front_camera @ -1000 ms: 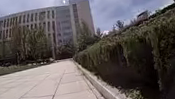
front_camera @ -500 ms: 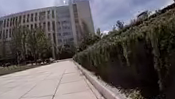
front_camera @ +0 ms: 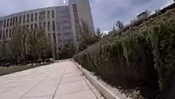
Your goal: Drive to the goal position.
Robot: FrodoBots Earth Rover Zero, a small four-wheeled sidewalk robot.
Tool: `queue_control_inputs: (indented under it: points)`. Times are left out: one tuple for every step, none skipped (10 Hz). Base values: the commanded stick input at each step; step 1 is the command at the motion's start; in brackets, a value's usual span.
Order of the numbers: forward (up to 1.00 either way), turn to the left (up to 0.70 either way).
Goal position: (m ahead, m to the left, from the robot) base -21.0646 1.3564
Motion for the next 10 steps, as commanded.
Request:
queue_control_inputs:
  points:
    - [0.1, 0.0]
    - [0.1, 0.0]
    - [0.1, 0.0]
    - [0.1, 0.0]
    - [0.1, 0.0]
    - [0.1, 0.0]
    - [0.1, 0.0]
    - [0.1, 0.0]
    - [0.1, 0.0]
    - [0.1, 0.0]
